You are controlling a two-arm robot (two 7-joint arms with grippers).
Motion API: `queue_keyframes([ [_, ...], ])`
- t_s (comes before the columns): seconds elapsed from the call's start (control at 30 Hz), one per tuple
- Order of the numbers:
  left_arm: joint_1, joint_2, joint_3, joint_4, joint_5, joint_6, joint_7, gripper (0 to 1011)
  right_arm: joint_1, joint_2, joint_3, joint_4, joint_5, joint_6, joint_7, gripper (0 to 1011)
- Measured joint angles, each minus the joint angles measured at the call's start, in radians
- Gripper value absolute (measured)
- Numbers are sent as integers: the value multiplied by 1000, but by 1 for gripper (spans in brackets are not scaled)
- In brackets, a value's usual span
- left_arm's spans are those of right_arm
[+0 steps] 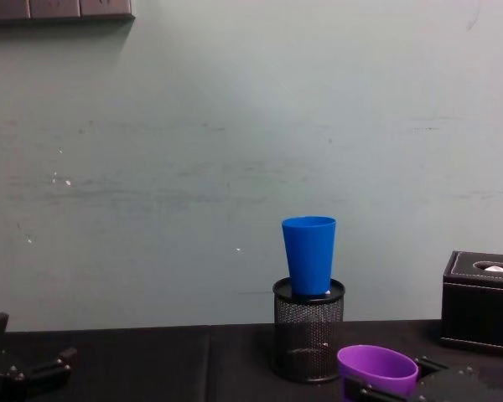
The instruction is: Pick up one cup with a gripper and tap it against the other cup.
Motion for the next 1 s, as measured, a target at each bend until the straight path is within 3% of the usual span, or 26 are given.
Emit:
queue_keyframes([
  [1.0,0,0,0,0,0,0,0,1011,1,1,-2,3,-1,-2,4,736],
])
